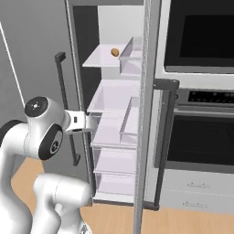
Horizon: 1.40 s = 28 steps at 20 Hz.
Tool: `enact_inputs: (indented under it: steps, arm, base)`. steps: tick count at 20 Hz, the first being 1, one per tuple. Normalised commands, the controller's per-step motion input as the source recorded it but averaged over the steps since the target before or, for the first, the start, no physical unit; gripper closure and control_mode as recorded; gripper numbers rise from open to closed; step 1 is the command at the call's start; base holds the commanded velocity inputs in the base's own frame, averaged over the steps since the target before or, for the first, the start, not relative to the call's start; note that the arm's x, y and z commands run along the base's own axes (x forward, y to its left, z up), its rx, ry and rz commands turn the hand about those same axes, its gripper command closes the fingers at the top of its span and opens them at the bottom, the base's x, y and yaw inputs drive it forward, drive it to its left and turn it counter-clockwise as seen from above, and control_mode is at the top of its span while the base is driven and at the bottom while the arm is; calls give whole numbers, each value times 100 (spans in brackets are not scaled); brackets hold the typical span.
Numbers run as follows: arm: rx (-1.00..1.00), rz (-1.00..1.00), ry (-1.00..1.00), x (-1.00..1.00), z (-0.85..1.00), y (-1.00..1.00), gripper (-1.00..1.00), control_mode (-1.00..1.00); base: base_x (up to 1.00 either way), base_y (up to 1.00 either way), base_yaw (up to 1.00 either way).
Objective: Place one potato and one chicken drumstick in each tupperware on the nearby counter, to pack two identical lunches.
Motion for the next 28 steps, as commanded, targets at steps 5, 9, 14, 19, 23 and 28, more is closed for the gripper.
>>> enact_inputs:
  steps: [5,9,14,19,23,28]
  arm:
    - [0,0,0,0,0,0,-100,100]
    - [0,0,0,0,0,0,-100,100]
    - [0,-1,-1,30,0,0,-100,-100]
    - [0,0,-24,35,42,0,-100,-100]
    - [2,0,-20,32,85,0,-100,-100]
    - [10,0,-5,38,83,6,-100,-100]
  base:
    - [76,0,-8]
    - [61,0,-7]
    - [9,0,-1]
    - [0,0,0]
    - [0,0,0]
    - [0,0,0]
